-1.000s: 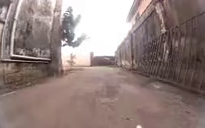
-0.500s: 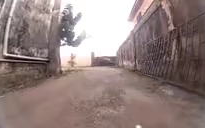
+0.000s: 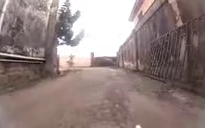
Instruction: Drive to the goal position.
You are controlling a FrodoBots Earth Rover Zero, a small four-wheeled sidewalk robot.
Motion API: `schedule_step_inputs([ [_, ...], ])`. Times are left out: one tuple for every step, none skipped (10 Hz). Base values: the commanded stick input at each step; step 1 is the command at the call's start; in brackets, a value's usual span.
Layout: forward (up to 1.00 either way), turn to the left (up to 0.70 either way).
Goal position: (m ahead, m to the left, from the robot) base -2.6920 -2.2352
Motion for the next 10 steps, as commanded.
schedule_step_inputs([
  [0.70,-0.11],
  [0.70,-0.13],
  [0.70,-0.18],
  [0.70,-0.25],
  [0.70,-0.24],
  [0.70,-0.02],
  [0.70,-0.01],
  [0.70,0.00],
  [0.70,0.00],
  [0.70,0.00],
])
